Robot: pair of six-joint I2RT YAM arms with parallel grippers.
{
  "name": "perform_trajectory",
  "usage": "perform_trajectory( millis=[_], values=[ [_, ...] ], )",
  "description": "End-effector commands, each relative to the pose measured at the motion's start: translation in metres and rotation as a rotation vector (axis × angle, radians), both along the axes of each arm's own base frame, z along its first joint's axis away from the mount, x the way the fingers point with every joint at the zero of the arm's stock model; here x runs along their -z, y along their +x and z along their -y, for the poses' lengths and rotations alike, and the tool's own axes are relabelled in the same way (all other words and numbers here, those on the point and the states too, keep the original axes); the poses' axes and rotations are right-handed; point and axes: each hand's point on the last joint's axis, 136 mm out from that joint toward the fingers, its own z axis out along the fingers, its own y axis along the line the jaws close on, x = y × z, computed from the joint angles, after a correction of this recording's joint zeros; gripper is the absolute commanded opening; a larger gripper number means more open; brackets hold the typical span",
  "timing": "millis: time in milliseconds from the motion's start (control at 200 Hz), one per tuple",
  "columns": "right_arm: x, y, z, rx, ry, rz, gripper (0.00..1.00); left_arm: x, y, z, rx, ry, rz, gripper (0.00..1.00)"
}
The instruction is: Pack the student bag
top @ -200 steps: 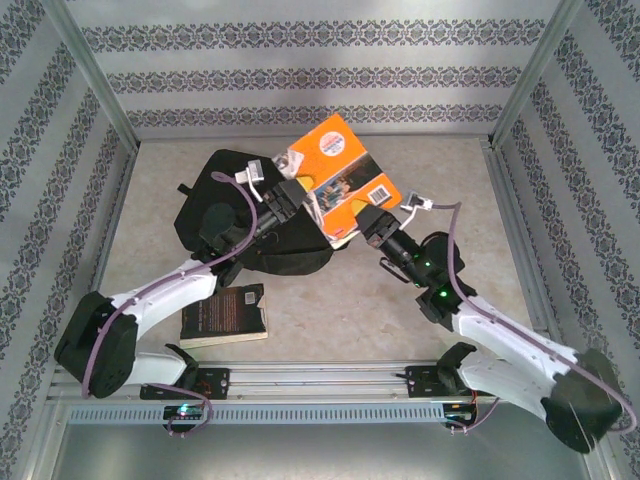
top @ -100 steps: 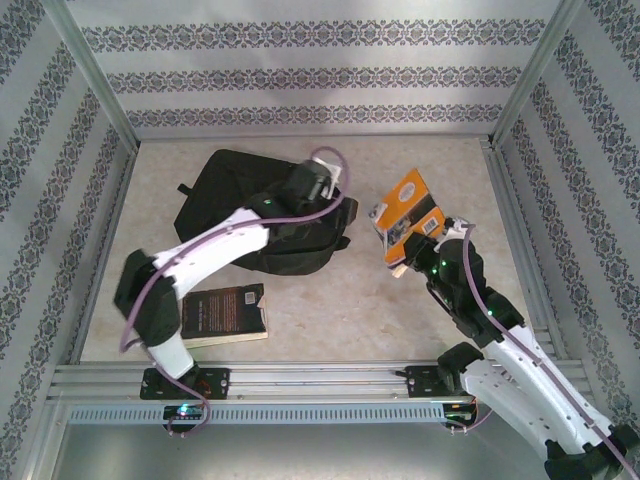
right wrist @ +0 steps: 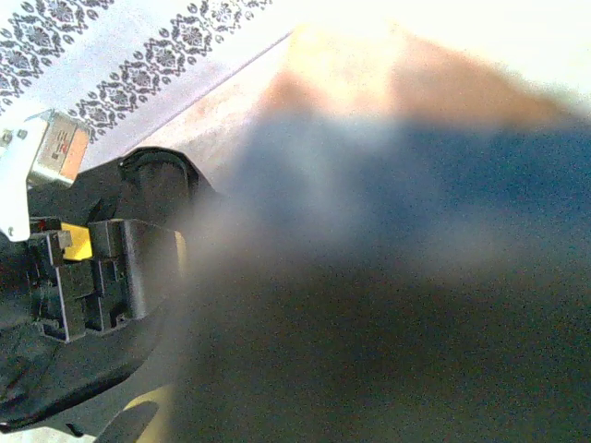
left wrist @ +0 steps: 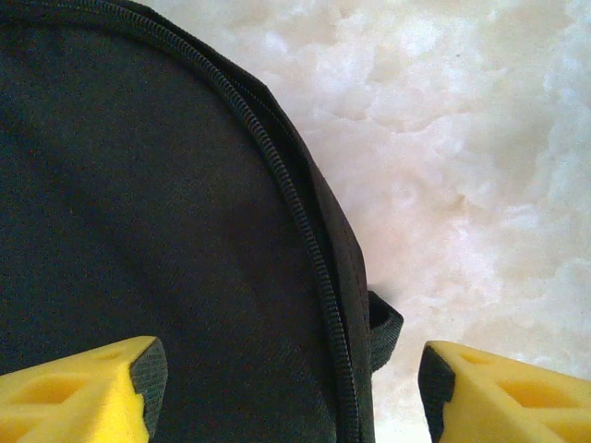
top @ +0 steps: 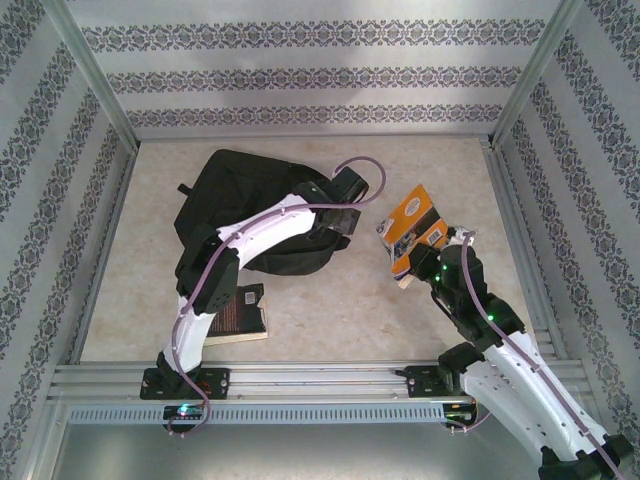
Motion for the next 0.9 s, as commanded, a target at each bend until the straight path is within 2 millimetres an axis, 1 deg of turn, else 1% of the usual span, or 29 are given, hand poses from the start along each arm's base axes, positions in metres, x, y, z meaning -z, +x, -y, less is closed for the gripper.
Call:
perform_trajectory(
  millis=[0,150,210,255,315,365,400,485,520,590,645,700,804,894],
  values=[
    [-0.018,0.006,-0.001,-0.009,0.019,0.08,0.0,0.019,0.003,-0.015,-0.033,0.078,-0.036,0.71],
    [-0.015,0.007,-0.002,-0.014,0.028,0.071,0.0,0.043,0.01,-0.024,-0.054,0.069,-0.082,0.66],
    [-0.013,0.008,-0.003,-0.02,0.031,0.065,0.0,0.049,0.012,-0.027,-0.053,0.08,-0.092,0.62],
    [-0.013,0.009,-0.004,-0.023,0.036,0.062,0.0,0.052,0.013,-0.03,-0.055,0.088,-0.093,0.54],
    [-0.013,0.009,-0.006,-0.031,0.045,0.058,0.0,0.048,0.015,-0.033,-0.057,0.073,-0.083,0.39],
    [-0.013,0.01,-0.008,-0.037,0.049,0.058,0.0,0.04,0.016,-0.034,-0.053,0.042,-0.072,0.28],
    [-0.013,0.01,-0.009,-0.043,0.051,0.056,0.0,0.031,0.016,-0.033,-0.047,0.015,-0.055,0.2],
    [-0.02,0.011,-0.016,-0.079,0.066,0.077,0.0,0.01,0.013,-0.031,-0.02,-0.042,-0.023,0.05],
    [-0.024,0.012,-0.02,-0.098,0.075,0.084,0.0,0.002,0.009,-0.029,-0.001,-0.07,-0.018,0.0],
    [-0.028,0.013,-0.026,-0.128,0.084,0.088,0.0,-0.015,0.001,-0.025,0.034,-0.129,-0.005,0.0],
    [-0.031,0.014,-0.03,-0.142,0.091,0.084,0.0,-0.025,-0.005,-0.024,0.052,-0.17,0.008,0.0],
    [-0.034,0.015,-0.036,-0.167,0.109,0.086,0.0,-0.039,-0.011,-0.024,0.063,-0.212,0.028,0.0],
    [-0.044,0.017,-0.05,-0.229,0.163,0.11,0.0,-0.06,-0.018,-0.03,0.068,-0.267,0.051,0.0],
    [-0.058,0.017,-0.06,-0.284,0.198,0.138,0.0,-0.078,-0.022,-0.037,0.068,-0.305,0.074,0.0]
  ],
)
